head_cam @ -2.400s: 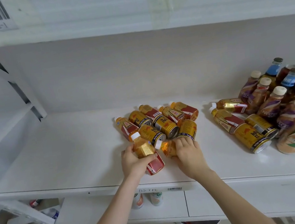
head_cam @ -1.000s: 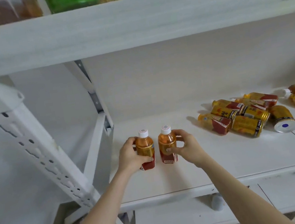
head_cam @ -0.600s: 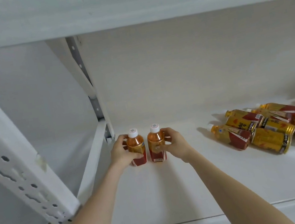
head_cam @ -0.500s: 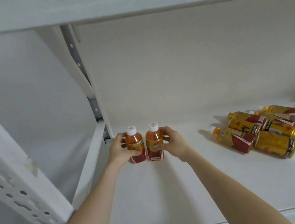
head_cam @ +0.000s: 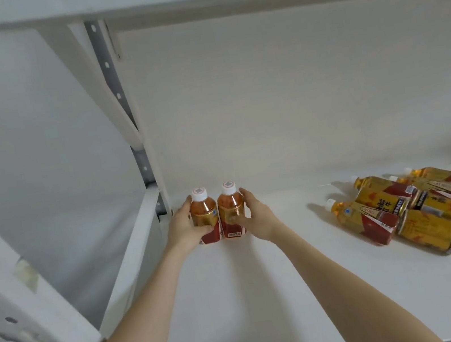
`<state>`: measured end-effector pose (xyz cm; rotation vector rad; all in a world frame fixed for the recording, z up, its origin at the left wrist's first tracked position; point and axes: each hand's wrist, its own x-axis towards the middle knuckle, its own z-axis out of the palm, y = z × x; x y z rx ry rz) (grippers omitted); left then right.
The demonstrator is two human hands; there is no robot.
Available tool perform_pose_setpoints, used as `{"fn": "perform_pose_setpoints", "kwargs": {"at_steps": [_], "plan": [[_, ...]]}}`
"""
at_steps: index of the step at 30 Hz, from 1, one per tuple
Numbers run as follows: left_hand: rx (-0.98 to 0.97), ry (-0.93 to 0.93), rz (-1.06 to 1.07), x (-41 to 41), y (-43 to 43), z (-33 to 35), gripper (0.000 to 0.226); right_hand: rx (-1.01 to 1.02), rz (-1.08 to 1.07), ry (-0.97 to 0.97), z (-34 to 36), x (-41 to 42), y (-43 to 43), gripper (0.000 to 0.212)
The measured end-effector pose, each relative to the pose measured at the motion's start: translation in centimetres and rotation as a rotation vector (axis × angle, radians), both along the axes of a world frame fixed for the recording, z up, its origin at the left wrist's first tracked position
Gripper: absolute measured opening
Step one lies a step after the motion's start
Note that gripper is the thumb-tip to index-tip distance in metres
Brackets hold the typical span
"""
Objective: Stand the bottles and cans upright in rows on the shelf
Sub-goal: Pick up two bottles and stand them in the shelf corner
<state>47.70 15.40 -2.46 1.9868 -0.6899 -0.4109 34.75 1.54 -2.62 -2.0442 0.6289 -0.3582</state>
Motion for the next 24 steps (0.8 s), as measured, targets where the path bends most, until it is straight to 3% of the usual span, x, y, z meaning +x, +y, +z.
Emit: {"fn": "perform_pose_setpoints", "kwargs": {"at_steps": [2,6,10,15,20,24], "plan": [[0.100,-0.175,0.018,-1.1,0.5,0.4,0.094,-0.172,-0.032,0.101,0.5,-0.9,0.6,0.084],[0.179,-0.567,0.017,-3.9,2.8,0.8,0.083,-0.622,-0.083,0.274,1.9,-4.5,2.1,0.077],[0.289,-0.778,-0.030,-7.0,5.1,1.2,0.081,-0.809,-0.094,0.314,2.4,-9.3,3.5,0.075],[0.368,-0.818,-0.122,-12.0,6.5,1.8,0.072,-0.919,-0.179,0.318,2.2,-16.0,4.8,0.075],[0.383,-0.766,-0.186,-17.5,6.9,1.3,0.069,-0.897,-0.267,0.405,1.9,-23.3,5.8,0.075],[0.354,-0.672,-0.235,-22.1,6.0,1.3,0.082,-0.841,-0.328,0.466,1.4,-28.3,5.2,0.076]]}}
